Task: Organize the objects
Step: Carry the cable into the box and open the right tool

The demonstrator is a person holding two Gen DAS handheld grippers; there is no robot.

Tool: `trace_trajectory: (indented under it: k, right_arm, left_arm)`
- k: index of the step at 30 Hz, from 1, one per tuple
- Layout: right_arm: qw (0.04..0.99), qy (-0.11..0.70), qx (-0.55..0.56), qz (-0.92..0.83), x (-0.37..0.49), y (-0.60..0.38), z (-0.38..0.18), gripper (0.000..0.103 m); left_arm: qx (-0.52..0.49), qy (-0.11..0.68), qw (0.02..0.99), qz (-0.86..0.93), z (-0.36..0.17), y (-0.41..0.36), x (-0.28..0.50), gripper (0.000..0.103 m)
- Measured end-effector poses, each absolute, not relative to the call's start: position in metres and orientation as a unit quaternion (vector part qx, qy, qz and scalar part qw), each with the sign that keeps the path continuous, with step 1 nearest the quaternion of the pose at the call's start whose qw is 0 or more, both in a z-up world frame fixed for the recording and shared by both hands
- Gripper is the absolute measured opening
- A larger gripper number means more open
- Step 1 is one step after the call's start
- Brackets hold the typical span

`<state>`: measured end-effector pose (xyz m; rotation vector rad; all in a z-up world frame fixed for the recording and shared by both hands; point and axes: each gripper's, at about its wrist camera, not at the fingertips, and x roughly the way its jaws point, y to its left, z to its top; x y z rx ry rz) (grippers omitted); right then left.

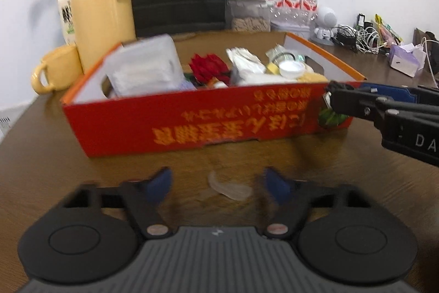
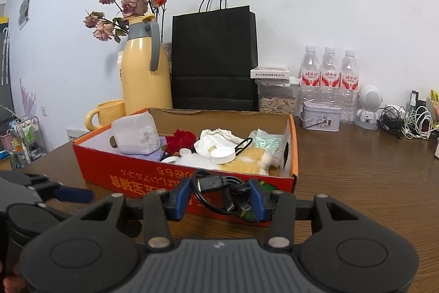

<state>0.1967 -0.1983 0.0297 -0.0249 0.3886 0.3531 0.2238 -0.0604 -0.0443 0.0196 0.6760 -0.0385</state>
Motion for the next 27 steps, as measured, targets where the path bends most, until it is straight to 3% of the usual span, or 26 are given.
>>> trace_trajectory:
  k: [1,2,3,4,16,27]
  right_arm:
    - [0.966,0.192,-0.013,0.175,0.196,-0.199,0.029,0.044]
    - [0.965,0.191,-0.014,0.177,0.196,-0.199,0.029,0.044]
    - [0.965,0.191,-0.015,0.178,0.195,-0.198,0.029,0.044]
    - [0.965,0.190,-0.016,0.179,0.195,-0.198,0.029,0.044]
    - [0.968,0.170,-0.023,0.186,0.187,-0.192,0.037,0.044]
    - [0.975,0.137,-0.057,0.165,0.226,-0.173,0.079,0.044]
  left_arm:
    - [0.006,0.333,0.942,-0.024,-0.047,-0.061,0.223,0.029]
    - [0.010,0.330,0.943,-0.027,-0.047,-0.063,0.222,0.018]
    - [0.012,0.328,0.944,-0.030,-0.047,-0.065,0.219,0.017]
    - [0.013,0.324,0.945,-0.031,-0.046,-0.066,0.216,0.009]
    - [0.000,0.251,0.966,-0.056,-0.002,-0.057,0.204,0.007]
    - [-0.025,0.175,0.983,-0.057,0.047,-0.042,0.251,0.007]
